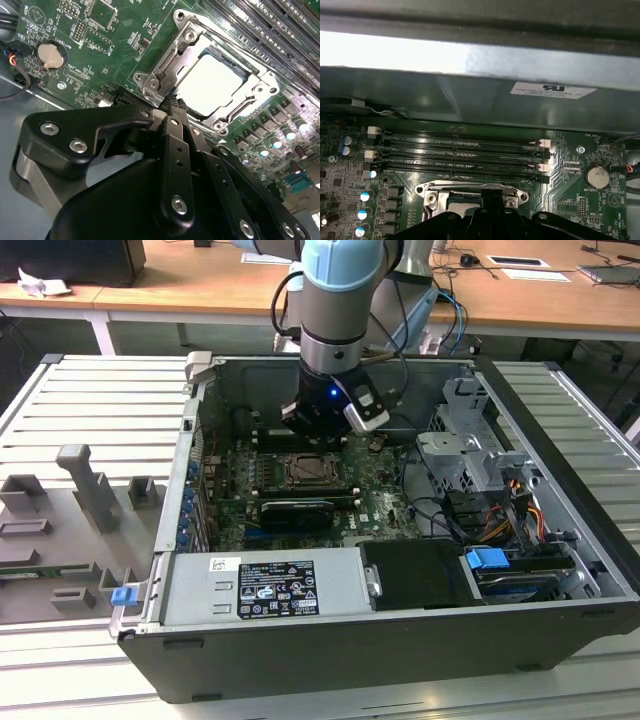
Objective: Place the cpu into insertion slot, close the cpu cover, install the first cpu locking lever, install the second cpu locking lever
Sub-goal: 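Install the second cpu locking lever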
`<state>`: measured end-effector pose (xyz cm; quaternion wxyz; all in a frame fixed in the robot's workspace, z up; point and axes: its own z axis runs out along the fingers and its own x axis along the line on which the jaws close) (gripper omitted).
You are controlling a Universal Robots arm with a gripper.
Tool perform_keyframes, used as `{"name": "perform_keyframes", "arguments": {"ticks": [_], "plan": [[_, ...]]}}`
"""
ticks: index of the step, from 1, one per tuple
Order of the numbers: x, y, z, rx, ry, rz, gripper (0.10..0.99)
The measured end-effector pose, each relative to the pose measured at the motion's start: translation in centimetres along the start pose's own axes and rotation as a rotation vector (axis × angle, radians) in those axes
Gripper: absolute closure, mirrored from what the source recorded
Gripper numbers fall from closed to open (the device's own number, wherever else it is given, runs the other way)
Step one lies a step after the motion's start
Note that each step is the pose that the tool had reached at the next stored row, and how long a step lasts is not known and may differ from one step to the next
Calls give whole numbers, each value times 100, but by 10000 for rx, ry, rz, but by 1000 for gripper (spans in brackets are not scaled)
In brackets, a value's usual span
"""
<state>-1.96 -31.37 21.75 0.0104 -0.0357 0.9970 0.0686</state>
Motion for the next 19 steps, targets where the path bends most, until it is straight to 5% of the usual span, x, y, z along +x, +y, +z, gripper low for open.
{"name": "perform_keyframes", "arguments": {"ticks": [13, 19], "plan": [[4, -69, -133, -2, 0, 0, 980], [13, -196, -151, -1, 0, 0, 980]]}}
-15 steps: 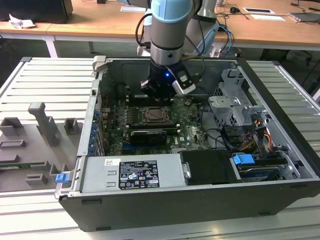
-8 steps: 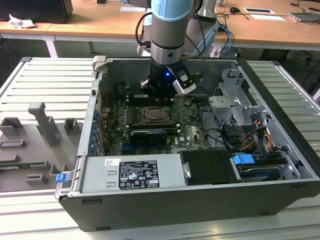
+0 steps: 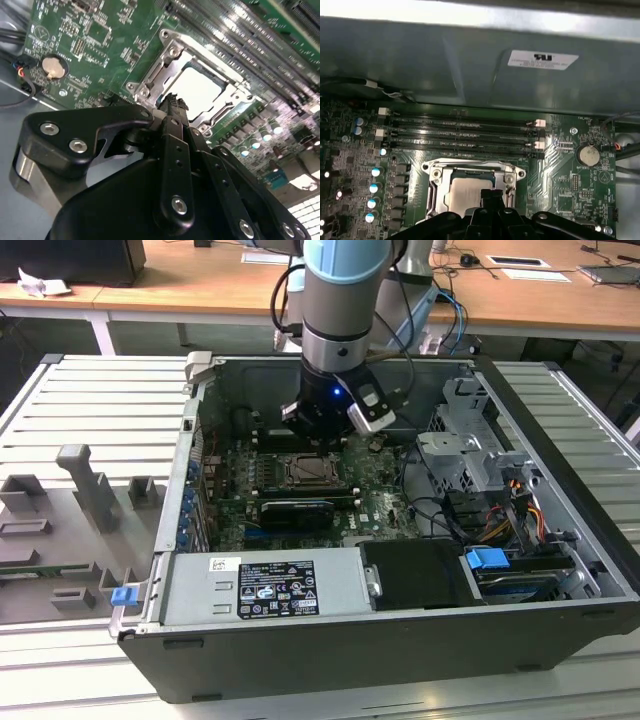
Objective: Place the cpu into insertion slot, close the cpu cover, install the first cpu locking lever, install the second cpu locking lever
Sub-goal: 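Install the second cpu locking lever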
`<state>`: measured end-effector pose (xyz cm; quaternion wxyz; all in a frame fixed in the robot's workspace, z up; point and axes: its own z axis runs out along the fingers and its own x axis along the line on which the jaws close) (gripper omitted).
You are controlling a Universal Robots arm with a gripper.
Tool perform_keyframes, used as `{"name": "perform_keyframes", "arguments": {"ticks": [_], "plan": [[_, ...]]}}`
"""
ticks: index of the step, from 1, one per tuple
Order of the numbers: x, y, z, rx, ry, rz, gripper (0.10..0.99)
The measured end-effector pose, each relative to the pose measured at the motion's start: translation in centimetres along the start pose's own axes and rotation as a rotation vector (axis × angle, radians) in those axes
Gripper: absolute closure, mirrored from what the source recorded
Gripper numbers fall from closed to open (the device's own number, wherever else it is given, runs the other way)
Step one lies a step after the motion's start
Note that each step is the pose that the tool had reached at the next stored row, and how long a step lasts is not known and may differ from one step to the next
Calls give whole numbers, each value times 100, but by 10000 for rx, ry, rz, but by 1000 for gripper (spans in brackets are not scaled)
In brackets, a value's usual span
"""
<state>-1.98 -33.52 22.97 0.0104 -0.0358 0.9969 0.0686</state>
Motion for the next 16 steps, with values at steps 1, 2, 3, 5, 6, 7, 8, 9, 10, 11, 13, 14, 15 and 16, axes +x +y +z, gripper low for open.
{"name": "perform_keyframes", "arguments": {"ticks": [1, 2, 3, 5, 6, 7, 8, 9, 10, 11, 13, 14, 15, 16], "plan": [[2, -16, -3, 1, 1, 0, 980], [2, -23, -4, 0, 0, 0, 980], [3, -26, -13, 3, 1, 2, 980], [1, -24, -53, 1, 0, 1, 980], [1, -24, -68, 1, 0, 1, 980], [1, -28, -72, -1, 0, -1, 980], [1, -36, -73, -1, 0, -2, 980], [3, -59, -77, 0, 1, 0, 980], [5, -85, -80, 1, 0, 0, 980], [8, -127, -86, 1, 0, 0, 980], [9, -146, -88, 0, 0, -1, 980], [11, -166, -90, 0, 1, 0, 980], [12, -191, -93, -1, 0, 0, 980], [14, -208, -96, 0, 0, 1, 980]]}}
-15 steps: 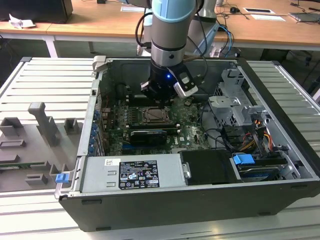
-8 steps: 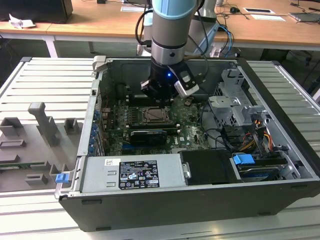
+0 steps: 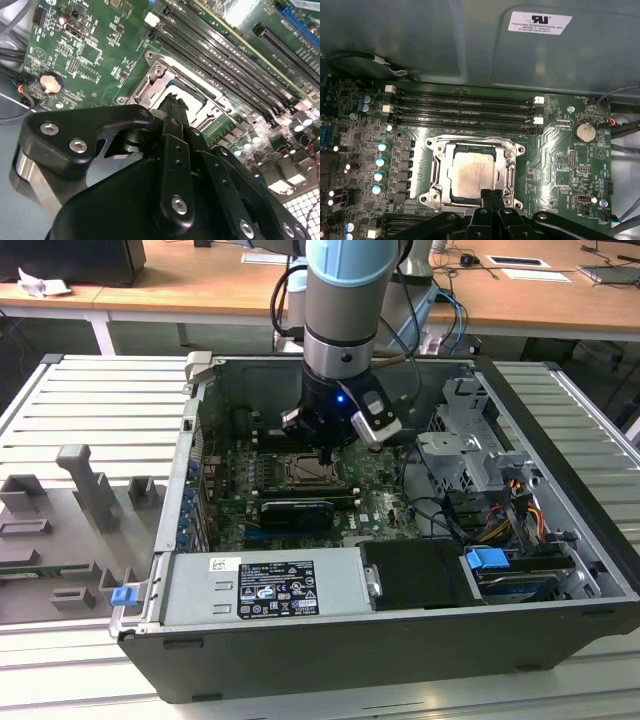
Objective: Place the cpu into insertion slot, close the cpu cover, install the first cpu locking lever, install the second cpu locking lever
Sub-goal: 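Install the second cpu locking lever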
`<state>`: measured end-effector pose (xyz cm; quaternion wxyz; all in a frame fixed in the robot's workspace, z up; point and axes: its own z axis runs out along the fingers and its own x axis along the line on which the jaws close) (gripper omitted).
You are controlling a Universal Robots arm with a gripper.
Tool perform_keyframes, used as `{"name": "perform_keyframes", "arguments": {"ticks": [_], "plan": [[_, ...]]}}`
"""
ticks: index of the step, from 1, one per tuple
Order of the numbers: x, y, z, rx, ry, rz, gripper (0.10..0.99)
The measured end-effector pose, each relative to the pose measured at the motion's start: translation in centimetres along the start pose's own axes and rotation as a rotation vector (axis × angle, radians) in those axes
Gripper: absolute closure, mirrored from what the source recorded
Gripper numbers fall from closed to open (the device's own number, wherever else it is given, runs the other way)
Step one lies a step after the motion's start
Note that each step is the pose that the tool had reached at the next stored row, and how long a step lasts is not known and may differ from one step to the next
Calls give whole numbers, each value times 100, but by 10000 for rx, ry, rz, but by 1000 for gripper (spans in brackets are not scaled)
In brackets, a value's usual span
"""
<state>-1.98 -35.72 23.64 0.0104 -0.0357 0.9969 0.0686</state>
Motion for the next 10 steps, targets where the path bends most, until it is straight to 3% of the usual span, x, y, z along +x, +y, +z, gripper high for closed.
{"name": "perform_keyframes", "arguments": {"ticks": [5, 10], "plan": [[1, -20, -44, 1, 0, -1, 980], [8, -104, -65, -1, 0, 0, 980]]}}
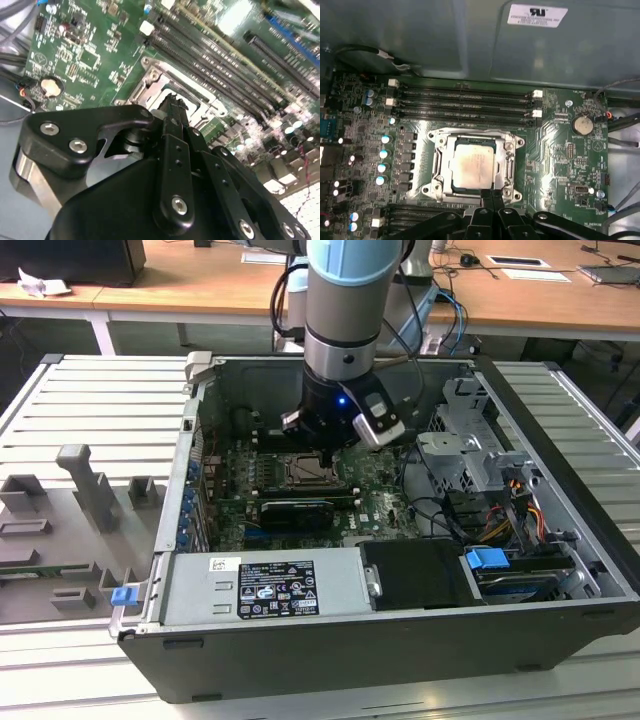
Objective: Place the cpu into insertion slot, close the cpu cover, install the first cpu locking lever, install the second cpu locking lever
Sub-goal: 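Install the second cpu locking lever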
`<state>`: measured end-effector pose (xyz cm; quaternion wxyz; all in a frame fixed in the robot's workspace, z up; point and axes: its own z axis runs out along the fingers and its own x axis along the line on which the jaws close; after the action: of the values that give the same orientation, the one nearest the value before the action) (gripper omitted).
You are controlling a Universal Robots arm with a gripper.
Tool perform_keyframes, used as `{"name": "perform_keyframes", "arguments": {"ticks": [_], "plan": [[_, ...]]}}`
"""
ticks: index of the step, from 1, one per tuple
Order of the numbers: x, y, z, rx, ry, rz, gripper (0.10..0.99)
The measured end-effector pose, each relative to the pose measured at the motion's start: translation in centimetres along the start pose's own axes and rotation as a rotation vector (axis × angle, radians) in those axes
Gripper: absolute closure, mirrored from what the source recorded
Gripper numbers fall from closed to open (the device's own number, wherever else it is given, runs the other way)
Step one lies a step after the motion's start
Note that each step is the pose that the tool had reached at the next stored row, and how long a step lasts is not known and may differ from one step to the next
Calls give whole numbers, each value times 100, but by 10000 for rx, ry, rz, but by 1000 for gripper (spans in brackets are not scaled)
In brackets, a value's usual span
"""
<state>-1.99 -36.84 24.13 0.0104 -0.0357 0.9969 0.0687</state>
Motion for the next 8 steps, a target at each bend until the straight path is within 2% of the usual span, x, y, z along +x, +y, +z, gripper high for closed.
{"name": "perform_keyframes", "arguments": {"ticks": [2, 4, 6, 8], "plan": [[4, -56, -8, -21, 0, 0, 980], [37, -97, -1, -169, -6, 1, 980], [88, -114, 7, -198, -8, -3, 980], [99, -142, 11, -211, -9, -6, 980]]}}
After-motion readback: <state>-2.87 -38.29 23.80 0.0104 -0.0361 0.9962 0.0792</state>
